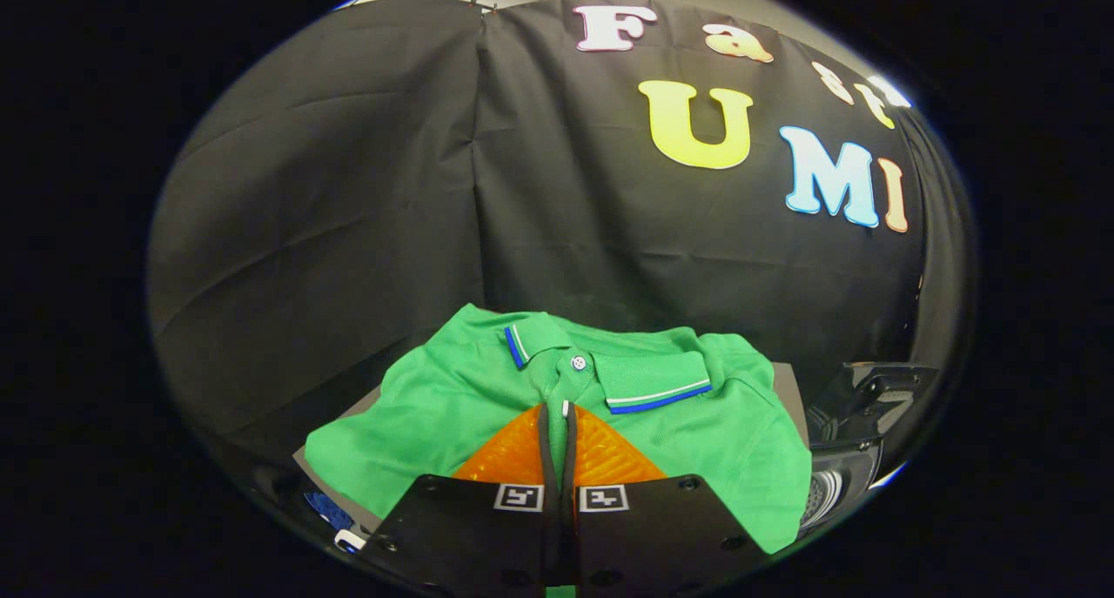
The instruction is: Put the clothes into the washing machine and then close the washing machine lid.
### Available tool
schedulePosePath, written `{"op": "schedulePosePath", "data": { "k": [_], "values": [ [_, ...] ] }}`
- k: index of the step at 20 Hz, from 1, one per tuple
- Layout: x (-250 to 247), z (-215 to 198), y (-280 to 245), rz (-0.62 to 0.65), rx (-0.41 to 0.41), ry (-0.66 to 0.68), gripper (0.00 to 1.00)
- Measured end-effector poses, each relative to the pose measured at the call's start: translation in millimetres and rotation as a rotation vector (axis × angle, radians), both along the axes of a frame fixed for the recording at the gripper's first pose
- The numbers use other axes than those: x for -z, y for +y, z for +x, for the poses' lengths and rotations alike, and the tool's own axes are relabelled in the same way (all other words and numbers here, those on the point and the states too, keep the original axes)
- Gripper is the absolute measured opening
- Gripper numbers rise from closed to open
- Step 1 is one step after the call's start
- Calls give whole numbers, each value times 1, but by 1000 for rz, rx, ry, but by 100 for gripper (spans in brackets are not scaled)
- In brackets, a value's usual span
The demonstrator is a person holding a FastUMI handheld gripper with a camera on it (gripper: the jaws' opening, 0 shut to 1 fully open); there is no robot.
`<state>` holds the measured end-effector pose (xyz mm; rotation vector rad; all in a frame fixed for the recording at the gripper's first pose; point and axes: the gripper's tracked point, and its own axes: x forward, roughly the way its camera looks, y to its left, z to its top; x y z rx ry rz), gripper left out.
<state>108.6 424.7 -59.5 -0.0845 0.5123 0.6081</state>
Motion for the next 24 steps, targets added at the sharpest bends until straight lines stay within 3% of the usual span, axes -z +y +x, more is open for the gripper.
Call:
{"op": "schedulePosePath", "data": {
  "k": [5, 11, 24],
  "values": [
    [-23, 4, -17, 43, -34, -30, 1],
    [-45, 16, -53, 85, -9, -75, 1],
    [-56, 51, -156, 101, 123, -159, 1]
  ]
}}
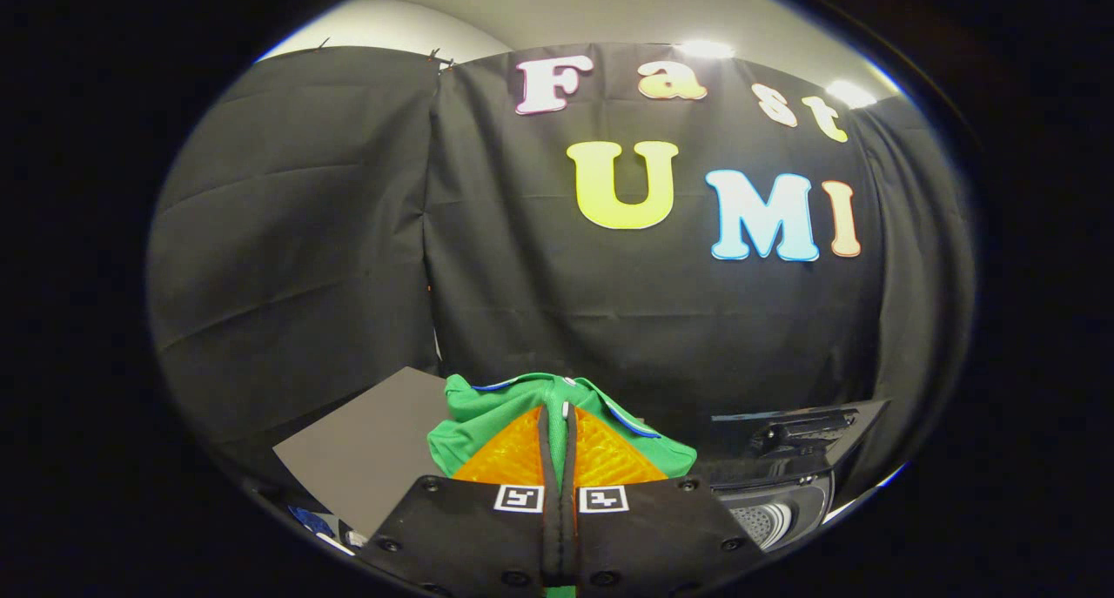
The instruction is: Put the clothes into the washing machine and then close the washing machine lid.
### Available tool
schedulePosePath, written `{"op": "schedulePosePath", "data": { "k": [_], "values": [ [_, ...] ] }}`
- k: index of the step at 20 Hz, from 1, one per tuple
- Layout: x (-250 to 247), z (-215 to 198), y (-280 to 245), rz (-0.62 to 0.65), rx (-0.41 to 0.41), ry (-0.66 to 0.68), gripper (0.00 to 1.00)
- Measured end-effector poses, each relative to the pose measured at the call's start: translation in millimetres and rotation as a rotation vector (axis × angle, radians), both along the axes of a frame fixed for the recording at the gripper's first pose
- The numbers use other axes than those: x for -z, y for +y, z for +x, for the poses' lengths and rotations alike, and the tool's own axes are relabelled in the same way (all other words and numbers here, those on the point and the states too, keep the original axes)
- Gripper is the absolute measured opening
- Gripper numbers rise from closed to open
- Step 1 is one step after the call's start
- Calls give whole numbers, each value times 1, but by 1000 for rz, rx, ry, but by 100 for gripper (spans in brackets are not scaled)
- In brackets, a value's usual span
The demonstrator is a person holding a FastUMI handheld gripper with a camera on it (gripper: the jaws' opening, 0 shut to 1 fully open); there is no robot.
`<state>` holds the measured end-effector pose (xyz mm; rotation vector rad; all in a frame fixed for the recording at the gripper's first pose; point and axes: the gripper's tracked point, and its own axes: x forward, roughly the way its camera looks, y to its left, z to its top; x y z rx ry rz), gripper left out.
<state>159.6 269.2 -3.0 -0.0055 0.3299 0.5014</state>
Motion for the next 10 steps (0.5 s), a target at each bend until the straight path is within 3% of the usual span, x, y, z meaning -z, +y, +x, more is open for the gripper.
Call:
{"op": "schedulePosePath", "data": {
  "k": [10],
  "values": [
    [19, 24, -101, 16, 121, 9, 1]
  ]
}}
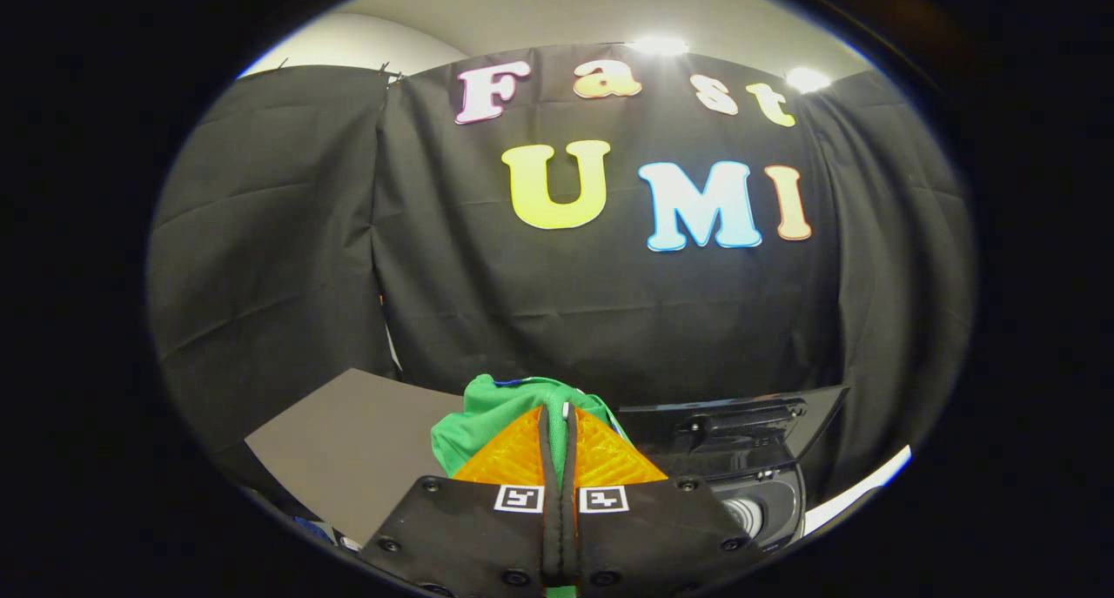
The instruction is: Put the clothes into the washing machine and then close the washing machine lid.
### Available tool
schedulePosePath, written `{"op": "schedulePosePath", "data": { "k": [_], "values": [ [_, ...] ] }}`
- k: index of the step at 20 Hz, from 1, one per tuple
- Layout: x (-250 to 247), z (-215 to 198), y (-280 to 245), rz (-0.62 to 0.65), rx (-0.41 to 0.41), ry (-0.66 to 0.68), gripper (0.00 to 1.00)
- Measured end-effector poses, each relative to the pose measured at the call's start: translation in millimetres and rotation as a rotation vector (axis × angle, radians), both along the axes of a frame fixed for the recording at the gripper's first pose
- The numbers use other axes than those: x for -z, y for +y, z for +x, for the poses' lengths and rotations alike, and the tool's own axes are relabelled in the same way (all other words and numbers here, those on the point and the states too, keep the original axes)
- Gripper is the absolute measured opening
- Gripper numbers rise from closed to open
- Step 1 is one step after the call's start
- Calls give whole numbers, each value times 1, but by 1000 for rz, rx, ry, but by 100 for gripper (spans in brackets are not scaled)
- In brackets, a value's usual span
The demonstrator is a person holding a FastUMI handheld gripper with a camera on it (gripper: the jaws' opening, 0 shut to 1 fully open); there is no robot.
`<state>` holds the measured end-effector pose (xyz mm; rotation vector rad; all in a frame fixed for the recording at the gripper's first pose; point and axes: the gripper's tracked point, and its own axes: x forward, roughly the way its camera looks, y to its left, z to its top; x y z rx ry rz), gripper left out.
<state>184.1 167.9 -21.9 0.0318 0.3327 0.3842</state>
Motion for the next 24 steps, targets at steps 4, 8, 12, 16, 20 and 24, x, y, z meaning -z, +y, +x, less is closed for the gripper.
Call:
{"op": "schedulePosePath", "data": {
  "k": [4, 8, 12, 16, 20, 24],
  "values": [
    [9, 8, -33, -7, 35, -2, 1],
    [22, 12, -65, -15, 62, 11, 1],
    [36, 15, -94, -27, 83, 24, 1],
    [56, 22, -124, -34, 112, 45, 1],
    [84, 29, -150, -26, 138, 83, 1],
    [121, 31, -167, -39, 149, 128, 1]
  ]
}}
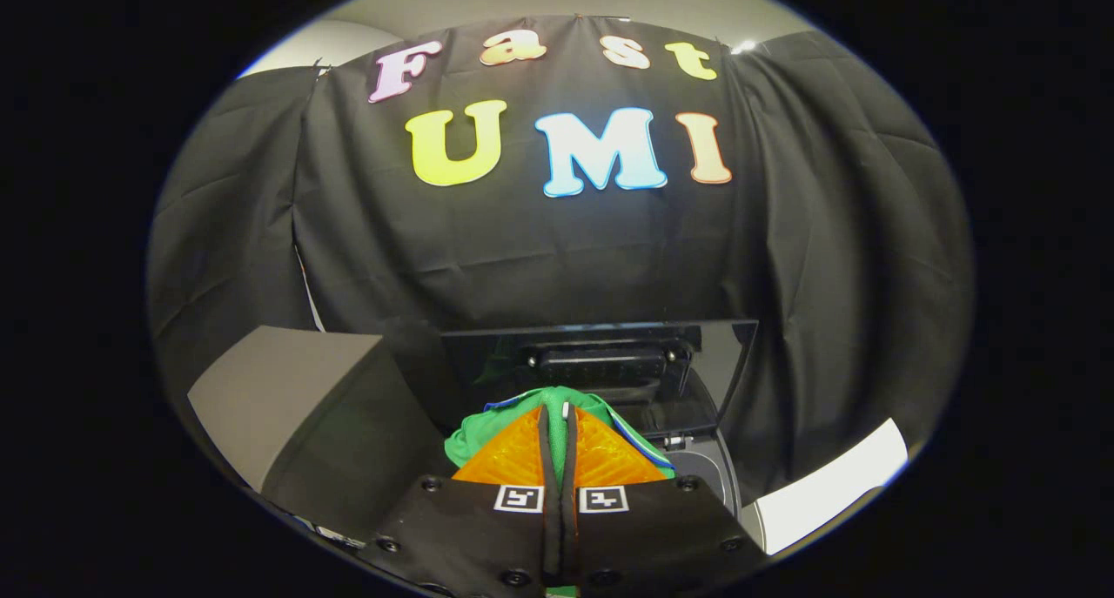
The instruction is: Put the clothes into the washing machine and then close the washing machine lid.
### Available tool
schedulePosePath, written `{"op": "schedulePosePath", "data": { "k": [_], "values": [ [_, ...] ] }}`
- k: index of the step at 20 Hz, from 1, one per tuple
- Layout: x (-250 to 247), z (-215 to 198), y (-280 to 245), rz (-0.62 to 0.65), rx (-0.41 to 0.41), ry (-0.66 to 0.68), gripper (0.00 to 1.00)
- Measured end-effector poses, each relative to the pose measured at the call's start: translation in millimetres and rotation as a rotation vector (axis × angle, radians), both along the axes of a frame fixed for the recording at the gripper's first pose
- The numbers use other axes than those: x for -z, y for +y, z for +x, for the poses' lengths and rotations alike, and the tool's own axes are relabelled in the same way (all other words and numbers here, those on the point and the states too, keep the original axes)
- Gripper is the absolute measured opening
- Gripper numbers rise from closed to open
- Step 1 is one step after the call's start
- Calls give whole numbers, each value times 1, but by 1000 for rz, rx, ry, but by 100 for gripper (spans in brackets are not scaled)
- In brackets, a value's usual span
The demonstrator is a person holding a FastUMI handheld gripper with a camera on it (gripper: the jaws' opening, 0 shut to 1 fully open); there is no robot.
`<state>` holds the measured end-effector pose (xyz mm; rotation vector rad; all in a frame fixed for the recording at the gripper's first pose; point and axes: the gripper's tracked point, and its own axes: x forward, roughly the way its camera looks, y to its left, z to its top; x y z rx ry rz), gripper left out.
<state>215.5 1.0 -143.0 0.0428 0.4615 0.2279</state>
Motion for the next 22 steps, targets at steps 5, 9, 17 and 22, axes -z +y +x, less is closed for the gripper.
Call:
{"op": "schedulePosePath", "data": {
  "k": [5, 9, 17, 22],
  "values": [
    [46, 3, -14, -38, 4, 53, 1],
    [80, 4, -21, -42, 6, 86, 1],
    [135, 11, -25, -43, 31, 154, 1],
    [159, 8, -22, -53, 35, 189, 1]
  ]
}}
